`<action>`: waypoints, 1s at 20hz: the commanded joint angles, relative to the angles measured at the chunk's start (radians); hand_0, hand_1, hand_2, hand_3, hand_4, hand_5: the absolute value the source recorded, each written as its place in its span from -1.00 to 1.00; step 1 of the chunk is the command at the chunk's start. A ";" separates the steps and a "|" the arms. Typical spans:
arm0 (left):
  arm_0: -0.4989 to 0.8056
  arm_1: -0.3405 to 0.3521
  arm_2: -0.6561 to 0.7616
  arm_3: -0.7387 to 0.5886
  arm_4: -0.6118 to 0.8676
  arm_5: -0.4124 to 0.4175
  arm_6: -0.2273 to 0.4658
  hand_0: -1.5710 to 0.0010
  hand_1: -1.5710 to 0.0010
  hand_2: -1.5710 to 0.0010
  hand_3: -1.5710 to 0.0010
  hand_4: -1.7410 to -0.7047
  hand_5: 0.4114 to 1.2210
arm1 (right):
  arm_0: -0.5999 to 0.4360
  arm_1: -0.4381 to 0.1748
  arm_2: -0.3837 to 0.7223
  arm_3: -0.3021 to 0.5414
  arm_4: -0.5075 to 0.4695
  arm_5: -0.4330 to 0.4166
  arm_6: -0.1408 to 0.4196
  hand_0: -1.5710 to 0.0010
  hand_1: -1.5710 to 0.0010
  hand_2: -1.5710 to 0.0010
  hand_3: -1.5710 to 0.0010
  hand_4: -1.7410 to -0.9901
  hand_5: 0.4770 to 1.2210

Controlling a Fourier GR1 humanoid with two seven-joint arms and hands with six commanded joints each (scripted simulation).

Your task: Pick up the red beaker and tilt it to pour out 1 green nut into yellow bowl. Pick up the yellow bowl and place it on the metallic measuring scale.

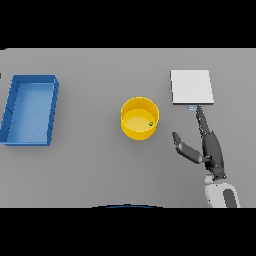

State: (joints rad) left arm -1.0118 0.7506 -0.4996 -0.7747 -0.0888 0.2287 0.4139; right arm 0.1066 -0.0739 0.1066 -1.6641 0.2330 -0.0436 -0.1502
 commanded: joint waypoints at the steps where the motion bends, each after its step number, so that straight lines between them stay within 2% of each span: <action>1: 0.057 0.016 -0.003 -0.068 0.018 0.034 0.044 -1.00 -1.00 -1.00 -0.86 -1.00 1.00 | 0.006 -0.009 -0.004 0.001 0.000 0.002 -0.009 1.00 1.00 1.00 1.00 0.41 -0.56; 3: 0.168 0.041 -0.005 -0.178 0.052 0.112 0.101 -1.00 -1.00 -1.00 -0.85 -1.00 1.00 | -0.005 -0.007 0.005 -0.011 0.007 0.004 0.020 1.00 1.00 1.00 1.00 0.43 -0.53; 4: 0.213 0.052 -0.011 -0.230 0.065 0.142 0.125 -1.00 -1.00 -1.00 -0.85 -1.00 1.00 | 0.005 -0.013 0.005 -0.018 0.011 0.005 0.015 1.00 1.00 1.00 1.00 0.42 -0.52; 7: 0.326 0.068 -0.023 -0.321 0.106 0.211 0.155 -1.00 -1.00 -1.00 -0.84 -1.00 1.00 | 0.012 -0.015 0.005 -0.023 0.002 0.013 0.018 1.00 1.00 1.00 1.00 0.40 -0.50; 8: 0.355 0.073 -0.028 -0.348 0.118 0.229 0.176 -1.00 -1.00 -1.00 -0.85 -1.00 1.00 | -0.002 -0.014 -0.001 0.001 -0.002 0.013 0.028 1.00 1.00 1.00 1.00 0.39 -0.50; 10: 0.389 0.076 -0.035 -0.368 0.135 0.261 0.185 -1.00 -1.00 -1.00 -0.90 -1.00 1.00 | -0.010 -0.018 -0.007 0.014 0.001 0.007 0.013 1.00 1.00 1.00 1.00 0.40 -0.50; 11: 0.401 0.075 -0.043 -0.373 0.140 0.270 0.188 -1.00 -1.00 -1.00 -0.92 -1.00 1.00 | 0.008 -0.017 0.001 -0.005 -0.002 0.014 -0.012 1.00 1.00 1.00 1.00 0.40 -0.49; 14: 0.418 0.069 -0.082 -0.362 0.165 0.306 0.196 -1.00 -1.00 -1.00 -0.96 -1.00 0.74 | 0.011 -0.024 -0.003 -0.008 0.002 0.012 -0.009 1.00 1.00 1.00 1.00 0.42 -0.50; 15: 0.421 0.074 -0.095 -0.362 0.175 0.314 0.195 -1.00 -1.00 -1.00 -0.97 -1.00 0.55 | 0.008 -0.017 -0.002 0.005 0.009 0.002 0.000 1.00 1.00 1.00 1.00 0.43 -0.50; 16: 0.429 0.092 -0.116 -0.361 0.191 0.312 0.196 -1.00 -1.00 -1.00 -0.97 -1.00 0.37 | 0.014 -0.018 -0.001 -0.009 0.002 0.007 -0.015 1.00 1.00 1.00 1.00 0.43 -0.50; 17: 0.423 0.101 -0.138 -0.365 0.197 0.304 0.195 -1.00 -1.00 -1.00 -0.98 -0.86 0.23 | 0.008 -0.020 -0.004 -0.008 0.001 0.007 -0.021 1.00 1.00 1.00 1.00 0.43 -0.49; 18: 0.422 0.116 -0.155 -0.384 0.213 0.275 0.194 -1.00 -1.00 -1.00 -0.91 -0.59 0.12 | 0.008 -0.017 -0.007 -0.001 -0.001 0.003 -0.014 1.00 1.00 1.00 1.00 0.45 -0.50; 19: 0.423 0.131 -0.161 -0.413 0.224 0.234 0.194 -0.99 -0.84 -0.82 -0.73 -0.29 0.04 | 0.017 -0.014 0.002 -0.009 0.001 0.009 -0.015 1.00 1.00 1.00 1.00 0.46 -0.50; 20: 0.432 0.139 -0.164 -0.432 0.248 0.190 0.192 -0.86 -0.50 -0.51 -0.44 -0.01 -0.03 | 0.018 -0.014 0.003 -0.012 0.001 0.009 -0.016 1.00 1.00 1.00 1.00 0.47 -0.50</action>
State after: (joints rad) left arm -0.5795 0.8892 -0.6641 -1.2063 0.1588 0.4190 0.6055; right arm 0.1249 -0.0876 0.1092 -1.6757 0.2335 -0.0344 -0.1672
